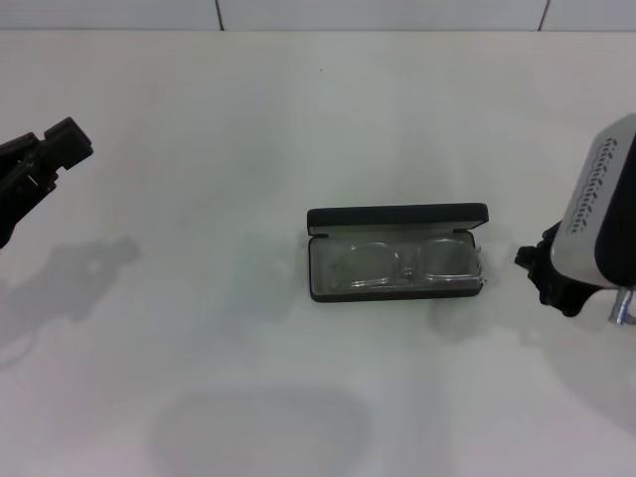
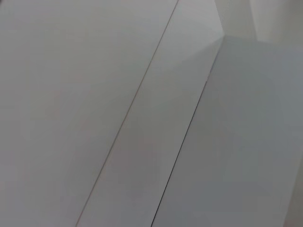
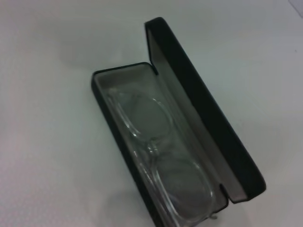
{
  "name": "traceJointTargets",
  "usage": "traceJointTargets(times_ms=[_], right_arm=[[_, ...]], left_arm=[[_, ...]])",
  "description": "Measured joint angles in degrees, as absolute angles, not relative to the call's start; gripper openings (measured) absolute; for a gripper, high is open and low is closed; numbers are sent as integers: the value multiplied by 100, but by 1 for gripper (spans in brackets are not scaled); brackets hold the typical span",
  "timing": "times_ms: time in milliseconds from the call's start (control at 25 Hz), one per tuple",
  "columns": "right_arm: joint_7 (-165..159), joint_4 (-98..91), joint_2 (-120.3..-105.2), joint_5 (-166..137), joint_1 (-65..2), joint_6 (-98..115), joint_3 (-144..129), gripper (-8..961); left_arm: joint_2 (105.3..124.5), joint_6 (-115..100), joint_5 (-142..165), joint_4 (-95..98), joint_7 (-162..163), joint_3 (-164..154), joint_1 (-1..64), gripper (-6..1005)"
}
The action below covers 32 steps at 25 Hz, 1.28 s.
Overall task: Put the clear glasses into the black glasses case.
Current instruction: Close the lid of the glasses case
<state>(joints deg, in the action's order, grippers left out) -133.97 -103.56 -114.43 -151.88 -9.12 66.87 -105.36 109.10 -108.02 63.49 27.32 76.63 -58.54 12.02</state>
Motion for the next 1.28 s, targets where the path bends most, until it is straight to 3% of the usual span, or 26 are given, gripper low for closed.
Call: traceJointTargets(times_ms=[320,1280], right_arm=[[-13400,-9873,-11459,-15161,-1184,6575,-10525,-4],[-13151,-9432,-11470,-14756,-1350,6405,-10599,2]], left_arm=[[10916,-10802,6343,2725,7664,-5853,1212,99],[10916,-10792,6339,2716,7664,-5853,1191,100]])
